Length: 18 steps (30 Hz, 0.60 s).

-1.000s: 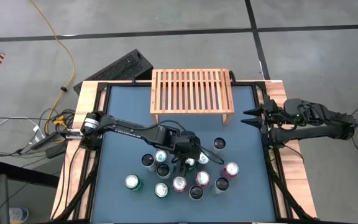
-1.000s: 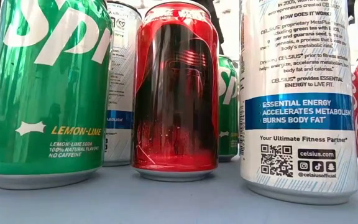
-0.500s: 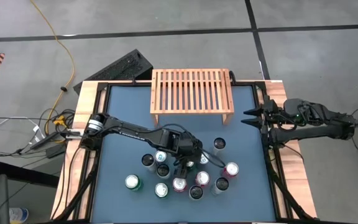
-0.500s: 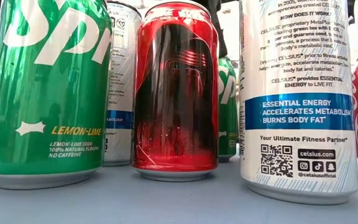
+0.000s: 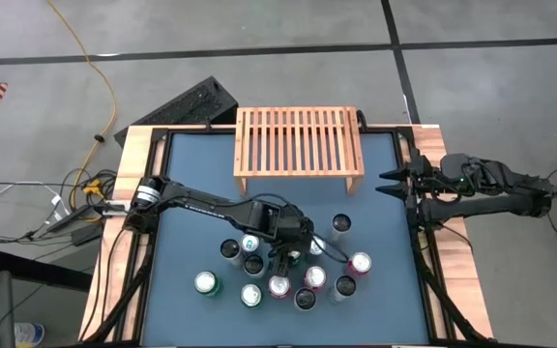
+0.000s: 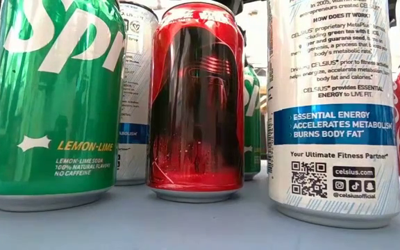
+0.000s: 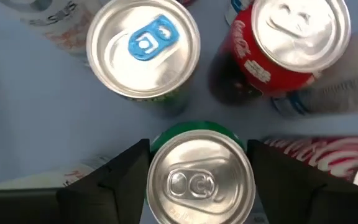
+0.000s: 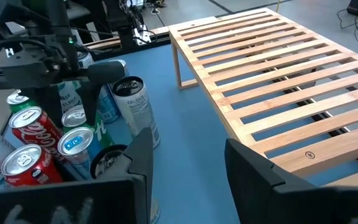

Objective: Place canned beverage on shelf
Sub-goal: Put the top green soda can on the shelf

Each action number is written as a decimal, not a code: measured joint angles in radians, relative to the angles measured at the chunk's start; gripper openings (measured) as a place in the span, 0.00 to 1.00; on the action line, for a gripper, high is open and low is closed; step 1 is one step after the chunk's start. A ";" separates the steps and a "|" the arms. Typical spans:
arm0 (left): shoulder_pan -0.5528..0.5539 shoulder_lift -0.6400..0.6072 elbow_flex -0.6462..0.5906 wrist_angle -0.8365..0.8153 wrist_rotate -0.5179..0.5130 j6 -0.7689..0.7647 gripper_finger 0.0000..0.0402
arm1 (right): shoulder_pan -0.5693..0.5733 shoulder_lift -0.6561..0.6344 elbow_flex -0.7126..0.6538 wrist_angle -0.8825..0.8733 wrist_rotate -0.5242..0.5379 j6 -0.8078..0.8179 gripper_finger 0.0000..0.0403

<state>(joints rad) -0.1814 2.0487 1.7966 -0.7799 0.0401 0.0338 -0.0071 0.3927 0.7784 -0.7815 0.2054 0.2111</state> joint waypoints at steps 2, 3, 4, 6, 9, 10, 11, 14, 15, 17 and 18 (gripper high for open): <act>0.000 -0.003 0.000 0.001 0.006 -0.001 0.53 | 0.000 0.000 0.000 0.000 0.000 0.000 0.38; 0.000 -0.003 0.000 0.001 0.007 -0.001 0.51 | 0.000 0.000 0.000 0.000 0.000 0.000 0.38; 0.000 -0.004 0.000 0.001 0.008 -0.001 0.50 | 0.000 0.000 0.000 0.000 0.000 0.000 0.38; 0.000 -0.005 0.000 0.000 0.022 -0.004 0.46 | 0.000 0.000 0.000 0.000 0.000 0.000 0.38; 0.003 -0.006 0.000 0.001 0.035 -0.019 0.39 | 0.000 0.000 0.000 0.000 0.000 0.000 0.38; 0.003 -0.006 0.000 0.002 0.019 -0.026 0.36 | 0.000 0.000 0.000 0.000 0.000 0.000 0.38; 0.004 -0.006 0.000 0.006 0.003 -0.033 0.34 | 0.000 0.000 0.000 0.000 0.000 0.000 0.38; 0.006 -0.006 0.017 0.000 -0.011 -0.020 0.32 | 0.000 0.000 0.000 0.000 0.000 0.000 0.38; 0.007 -0.006 0.027 -0.006 -0.014 -0.013 0.33 | 0.000 0.000 0.000 0.000 0.000 0.000 0.38; 0.007 -0.006 0.048 0.009 -0.029 0.005 0.35 | 0.000 0.000 0.000 0.000 0.001 0.000 0.38; 0.007 -0.007 0.058 0.008 -0.036 0.015 0.37 | 0.000 0.000 0.000 0.000 0.001 0.000 0.38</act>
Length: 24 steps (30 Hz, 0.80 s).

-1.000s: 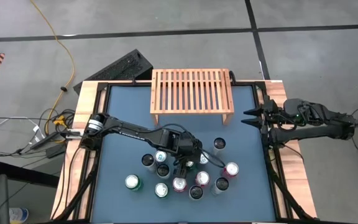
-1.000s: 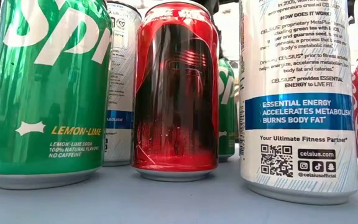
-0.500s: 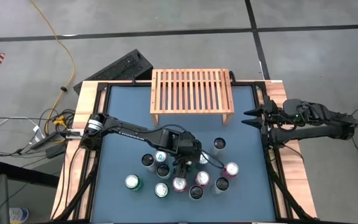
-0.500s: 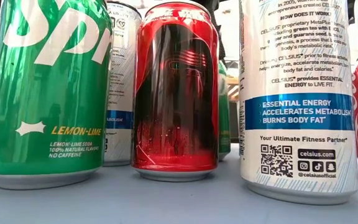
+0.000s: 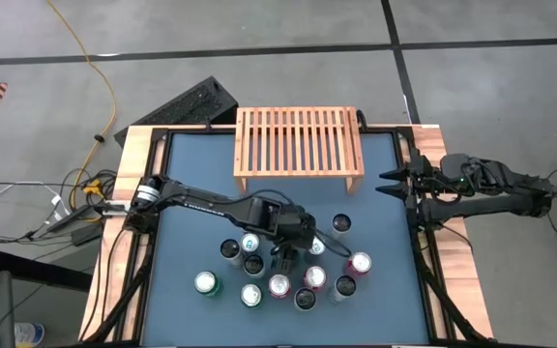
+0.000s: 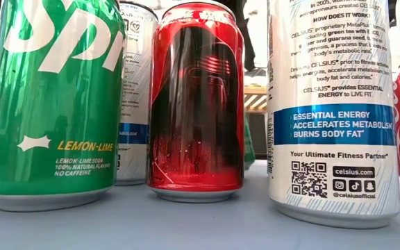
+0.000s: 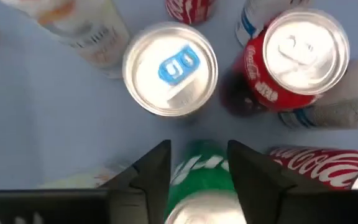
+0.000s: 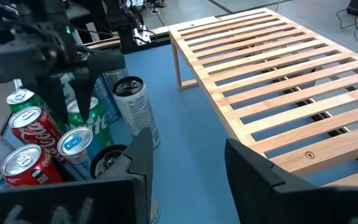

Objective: Place canned beverage on shelf
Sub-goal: Put the top green soda can on the shelf

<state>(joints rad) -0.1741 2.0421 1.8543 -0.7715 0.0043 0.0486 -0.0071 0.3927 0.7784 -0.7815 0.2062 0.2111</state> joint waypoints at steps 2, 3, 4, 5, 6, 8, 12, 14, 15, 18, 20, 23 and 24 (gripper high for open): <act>0.000 -0.001 0.023 -0.011 -0.005 0.010 0.42 | 0.000 0.000 0.000 0.000 0.000 0.000 0.38; 0.000 -0.001 0.034 -0.011 -0.005 0.012 0.46 | 0.000 0.000 0.000 0.000 0.000 0.000 0.38; 0.000 0.000 0.043 -0.011 -0.006 0.014 0.49 | 0.000 0.000 0.000 0.000 0.000 0.000 0.38; 0.000 -0.001 0.050 -0.012 -0.006 0.014 0.53 | 0.000 0.000 0.000 0.000 0.000 0.000 0.38; 0.000 -0.001 0.057 -0.016 -0.007 0.010 0.56 | 0.000 0.000 0.000 0.000 0.000 0.000 0.38; 0.000 -0.001 0.076 -0.066 -0.008 -0.009 0.64 | 0.000 0.000 0.000 0.000 0.000 0.000 0.38; -0.004 -0.001 0.096 -0.143 0.020 -0.033 0.79 | 0.000 0.000 0.000 0.000 0.000 0.000 0.38; -0.011 -0.001 0.096 -0.154 0.033 -0.022 0.83 | 0.000 0.000 0.000 0.000 0.000 0.000 0.38; -0.016 -0.001 0.096 -0.152 0.039 -0.013 0.85 | 0.000 0.000 0.000 0.000 0.000 0.000 0.38; -0.024 0.001 0.096 -0.126 0.041 0.005 0.86 | 0.000 0.000 0.000 -0.002 0.000 0.000 0.38; -0.026 0.003 0.094 -0.123 0.037 0.014 0.86 | 0.000 0.000 0.000 -0.008 -0.001 0.000 0.38; -0.026 0.004 0.080 -0.107 0.032 0.027 0.86 | 0.000 0.000 0.000 -0.018 -0.001 0.000 0.38; -0.025 0.004 0.078 -0.106 0.028 0.034 0.86 | 0.000 0.000 0.000 -0.022 -0.001 0.000 0.38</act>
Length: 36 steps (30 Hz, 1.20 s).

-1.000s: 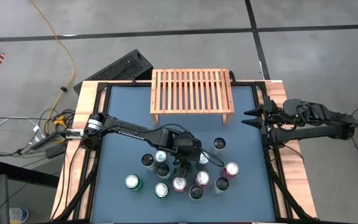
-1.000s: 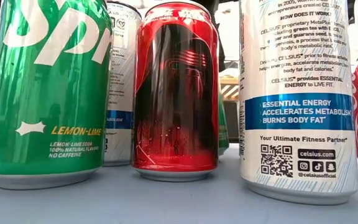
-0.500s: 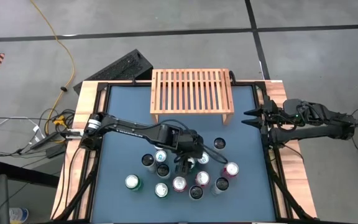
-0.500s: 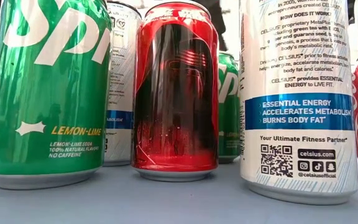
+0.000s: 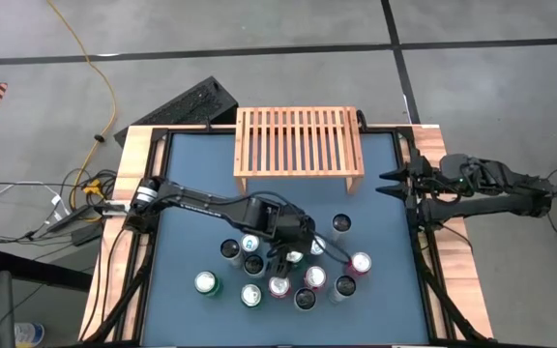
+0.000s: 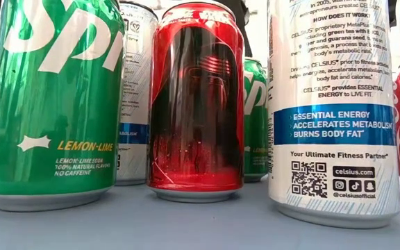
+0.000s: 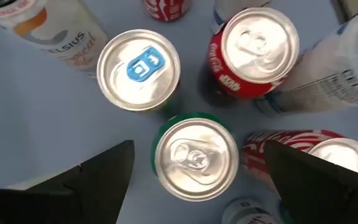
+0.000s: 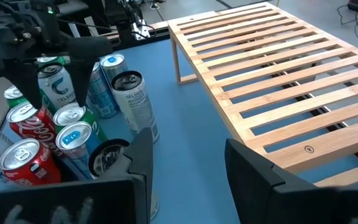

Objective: Place canned beverage on shelf
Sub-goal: Put the top green soda can on the shelf

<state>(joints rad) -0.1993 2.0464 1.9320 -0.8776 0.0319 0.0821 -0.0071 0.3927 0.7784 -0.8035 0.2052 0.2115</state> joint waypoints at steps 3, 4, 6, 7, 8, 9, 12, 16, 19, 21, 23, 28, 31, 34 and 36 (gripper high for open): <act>0.000 0.000 -0.016 0.011 -0.020 0.026 0.86 | 0.000 0.000 0.000 -0.007 0.000 0.000 0.38; 0.000 0.000 -0.027 0.019 -0.019 0.027 0.86 | 0.000 0.000 0.000 -0.006 -0.001 0.000 0.38; 0.000 0.001 -0.048 0.029 -0.010 0.010 0.86 | 0.000 0.000 0.000 -0.007 -0.002 0.000 0.38; 0.000 0.001 -0.057 0.031 0.001 0.002 0.86 | 0.000 0.000 0.000 -0.006 -0.002 0.000 0.38; 0.000 0.001 -0.065 0.034 0.008 -0.002 0.86 | 0.000 0.000 0.000 -0.006 -0.002 0.000 0.38; -0.001 0.001 -0.074 0.040 0.008 -0.006 0.86 | 0.000 0.000 0.000 -0.006 -0.003 0.000 0.38; -0.004 0.001 -0.094 0.057 -0.007 -0.007 0.86 | 0.000 0.000 0.000 -0.006 -0.009 0.000 0.38; -0.003 0.001 -0.132 0.117 0.014 -0.019 0.86 | 0.000 0.000 0.000 -0.006 -0.009 0.000 0.38; -0.002 0.001 -0.155 0.147 0.025 -0.034 0.86 | 0.000 0.000 0.000 -0.006 -0.009 0.000 0.38; -0.001 0.001 -0.159 0.139 0.014 -0.039 0.86 | 0.000 0.000 0.000 -0.005 -0.009 0.000 0.38; 0.003 0.001 -0.159 0.144 0.009 -0.043 0.85 | 0.000 0.000 0.000 -0.005 -0.009 0.000 0.38; 0.008 -0.001 -0.176 0.155 0.032 -0.056 0.75 | 0.000 0.000 0.000 -0.005 -0.009 0.000 0.38; 0.008 -0.004 -0.194 0.187 0.034 -0.075 0.67 | 0.000 0.000 0.000 -0.005 -0.019 0.000 0.38; 0.007 -0.005 -0.197 0.191 0.038 -0.085 0.66 | 0.000 0.000 0.000 -0.005 -0.020 0.000 0.38; 0.005 -0.005 -0.197 0.191 0.025 -0.090 0.66 | 0.000 0.000 0.000 -0.005 -0.020 0.000 0.38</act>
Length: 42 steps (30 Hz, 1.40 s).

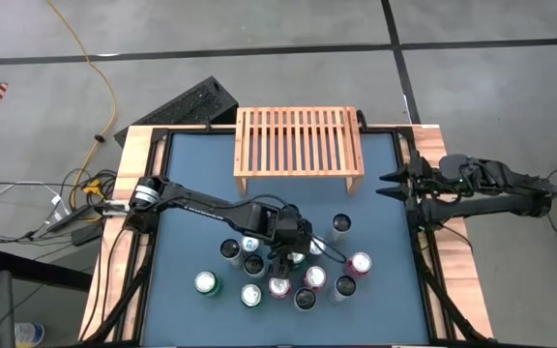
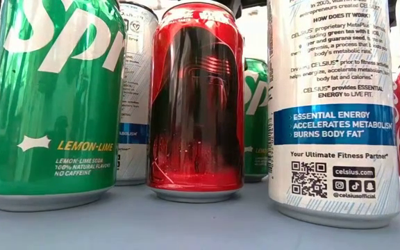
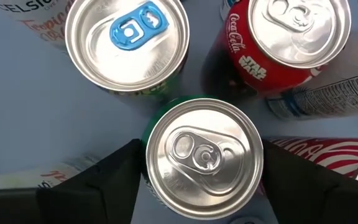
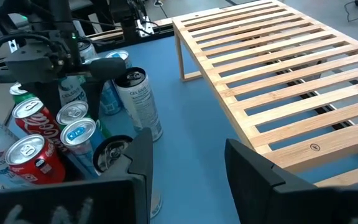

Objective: Place canned beverage on shelf
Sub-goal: Put the top green soda can on the shelf

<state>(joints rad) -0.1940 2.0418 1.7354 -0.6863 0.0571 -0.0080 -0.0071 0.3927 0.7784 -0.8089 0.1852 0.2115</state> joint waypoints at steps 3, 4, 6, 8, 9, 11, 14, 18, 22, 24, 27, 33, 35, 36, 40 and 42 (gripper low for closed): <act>0.000 0.000 0.022 -0.025 -0.009 -0.004 0.66 | 0.000 0.000 0.000 0.000 0.000 0.000 0.38; 0.000 0.000 0.029 -0.036 -0.008 -0.008 0.66 | 0.000 0.000 0.000 0.000 0.000 0.000 0.38; 0.002 0.001 0.049 -0.060 -0.002 -0.014 0.66 | 0.000 0.000 0.000 0.000 0.000 0.000 0.38; 0.002 0.000 0.075 -0.096 0.006 -0.016 0.66 | 0.000 0.000 0.000 0.000 0.000 0.000 0.38; 0.002 -0.003 0.088 -0.106 0.006 -0.016 0.66 | 0.000 0.000 0.000 0.000 0.000 0.000 0.38; 0.003 -0.012 0.119 -0.128 0.007 -0.016 0.66 | 0.000 0.000 0.000 0.000 -0.001 0.000 0.38; 0.009 -0.021 0.174 -0.181 0.010 -0.011 0.66 | 0.000 0.000 0.000 0.000 -0.001 0.000 0.38; 0.023 -0.020 0.270 -0.278 0.010 0.019 0.66 | 0.000 0.000 0.000 0.000 -0.001 -0.001 0.38; 0.046 -0.021 0.374 -0.349 0.007 0.053 0.66 | 0.000 0.000 0.000 0.001 -0.001 -0.001 0.38; 0.062 -0.021 0.427 -0.392 0.011 0.079 0.66 | 0.000 0.000 0.000 0.001 -0.001 -0.001 0.38; 0.090 -0.021 0.518 -0.417 0.020 0.113 0.66 | 0.000 0.000 0.000 0.001 -0.001 -0.001 0.38; 0.174 -0.055 0.605 -0.337 0.023 0.174 0.66 | 0.000 0.000 0.000 0.001 -0.001 -0.002 0.38; 0.210 -0.059 0.610 -0.325 0.028 0.185 0.66 | 0.000 -0.001 0.000 0.001 -0.001 -0.003 0.38; 0.229 -0.059 0.618 -0.329 0.032 0.187 0.66 | 0.000 -0.001 0.000 0.001 -0.001 -0.004 0.38; 0.308 -0.059 0.619 -0.282 0.053 0.235 0.66 | -0.001 -0.001 0.000 0.001 0.001 -0.010 0.38; 0.346 -0.059 0.619 -0.290 0.060 0.268 0.66 | -0.002 -0.001 0.000 0.002 0.022 -0.010 0.38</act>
<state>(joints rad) 0.1522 1.9825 2.3543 -0.9759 0.1176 0.2601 -0.0090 0.3920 0.7784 -0.8069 0.2074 0.2016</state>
